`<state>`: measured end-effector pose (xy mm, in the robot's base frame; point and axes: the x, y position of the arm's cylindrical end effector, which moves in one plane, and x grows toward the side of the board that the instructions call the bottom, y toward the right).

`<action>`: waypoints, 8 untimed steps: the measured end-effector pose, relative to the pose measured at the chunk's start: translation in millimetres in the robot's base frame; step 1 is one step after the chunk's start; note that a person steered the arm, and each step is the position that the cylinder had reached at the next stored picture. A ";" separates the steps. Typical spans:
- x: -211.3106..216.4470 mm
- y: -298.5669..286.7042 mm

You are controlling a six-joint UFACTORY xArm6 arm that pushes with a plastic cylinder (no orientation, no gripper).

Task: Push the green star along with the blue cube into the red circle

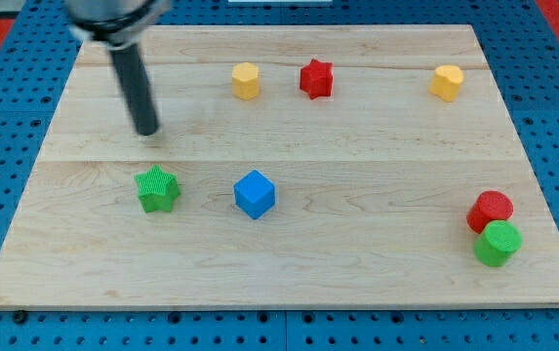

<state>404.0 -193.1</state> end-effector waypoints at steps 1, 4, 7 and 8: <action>30.7 -56.9; 105.9 -3.9; 76.3 75.7; 76.8 114.7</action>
<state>480.8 -78.4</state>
